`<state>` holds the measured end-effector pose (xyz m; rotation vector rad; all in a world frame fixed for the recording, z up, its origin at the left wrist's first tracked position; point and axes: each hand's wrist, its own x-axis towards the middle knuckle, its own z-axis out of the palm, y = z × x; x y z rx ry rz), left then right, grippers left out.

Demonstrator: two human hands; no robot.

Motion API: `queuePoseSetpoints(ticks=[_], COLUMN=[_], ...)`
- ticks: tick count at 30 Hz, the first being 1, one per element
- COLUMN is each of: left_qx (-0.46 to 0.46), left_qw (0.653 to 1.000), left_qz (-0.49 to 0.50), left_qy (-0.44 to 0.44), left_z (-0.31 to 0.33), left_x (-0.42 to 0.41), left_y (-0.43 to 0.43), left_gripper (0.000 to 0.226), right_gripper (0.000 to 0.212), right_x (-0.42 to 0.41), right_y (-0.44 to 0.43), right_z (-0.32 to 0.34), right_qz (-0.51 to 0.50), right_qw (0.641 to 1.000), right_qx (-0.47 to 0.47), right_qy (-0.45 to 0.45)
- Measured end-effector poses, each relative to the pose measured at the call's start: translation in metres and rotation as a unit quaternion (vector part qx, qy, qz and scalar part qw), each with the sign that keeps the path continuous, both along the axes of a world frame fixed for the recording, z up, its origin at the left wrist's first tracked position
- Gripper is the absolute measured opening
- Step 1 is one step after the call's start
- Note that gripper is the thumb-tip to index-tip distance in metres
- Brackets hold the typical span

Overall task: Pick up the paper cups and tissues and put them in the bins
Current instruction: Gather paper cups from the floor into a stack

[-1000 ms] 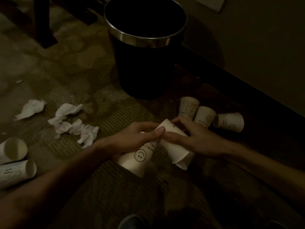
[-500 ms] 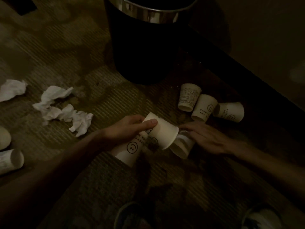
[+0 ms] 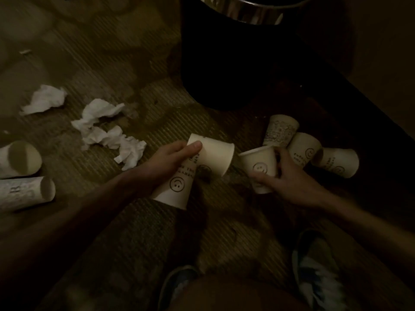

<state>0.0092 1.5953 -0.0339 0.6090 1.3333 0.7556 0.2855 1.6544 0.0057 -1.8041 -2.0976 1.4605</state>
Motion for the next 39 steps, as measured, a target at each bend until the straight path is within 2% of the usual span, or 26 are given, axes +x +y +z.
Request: queuePoseSetpoints(ticks=[2, 5, 7, 9, 12, 16, 18, 21, 25, 27, 30, 32, 36, 39], left_qx=[0.016, 0.054, 0.076, 0.100, 0.160, 0.255, 0.311, 0.357, 0.342, 0.321, 0.275, 0.245, 0.237, 0.243], left_qw=[1.000, 0.996, 0.991, 0.984, 0.967, 0.930, 0.906, 0.876, 0.849, 0.845, 0.837, 0.834, 0.852, 0.844], left_qz=[0.021, 0.074, 0.109, 0.144, 0.196, 0.257, 0.269, 0.278, 0.277, 0.268, 0.207, 0.148, 0.078, 0.155], left_qy=[-0.010, 0.004, 0.009, 0.010, 0.027, 0.068, 0.097, 0.167, 0.293, 0.335, 0.426, 0.471, 0.460, 0.453], left_z=[0.010, 0.028, 0.041, 0.053, 0.076, 0.120, 0.145, 0.178, 0.201, 0.206, 0.213, 0.218, 0.227, 0.228], left_x=[0.002, 0.012, 0.020, 0.027, 0.037, 0.042, 0.042, 0.039, 0.032, 0.029, 0.026, 0.024, 0.025, 0.035], left_y=[0.004, 0.011, 0.014, 0.014, 0.014, 0.039, 0.059, 0.090, 0.126, 0.139, 0.152, 0.160, 0.176, 0.184], left_gripper=[0.064, 0.073, 0.069, 0.060, 0.058, 0.046, 0.043, 0.045, 0.037, 0.031, 0.042, 0.049, 0.068, 0.082], right_gripper=[0.094, 0.060, 0.043, 0.039, 0.046, 0.035, 0.037, 0.035, 0.058, 0.062, 0.056, 0.061, 0.083, 0.086], right_x=[-0.007, -0.016, -0.024, -0.029, -0.036, -0.045, -0.048, -0.054, -0.066, -0.072, -0.077, -0.077, -0.081, -0.082], right_y=[0.003, 0.007, 0.011, 0.017, 0.030, 0.058, 0.079, 0.113, 0.152, 0.166, 0.181, 0.183, 0.173, 0.162], right_z=[0.016, 0.036, 0.047, 0.056, 0.073, 0.101, 0.118, 0.139, 0.148, 0.143, 0.131, 0.126, 0.131, 0.131], right_qz=[-0.049, -0.084, -0.104, -0.116, -0.120, -0.101, -0.080, -0.072, -0.076, -0.064, -0.004, 0.039, 0.088, 0.091], right_qw=[0.997, 0.987, 0.975, 0.965, 0.944, 0.907, 0.891, 0.874, 0.877, 0.879, 0.892, 0.888, 0.864, 0.849], right_qx=[0.002, 0.010, 0.024, 0.049, 0.098, 0.132, 0.173, 0.244, 0.346, 0.377, 0.399, 0.418, 0.446, 0.454], right_qy=[0.053, 0.138, 0.194, 0.231, 0.290, 0.386, 0.413, 0.414, 0.324, 0.284, 0.211, 0.189, 0.216, 0.254])
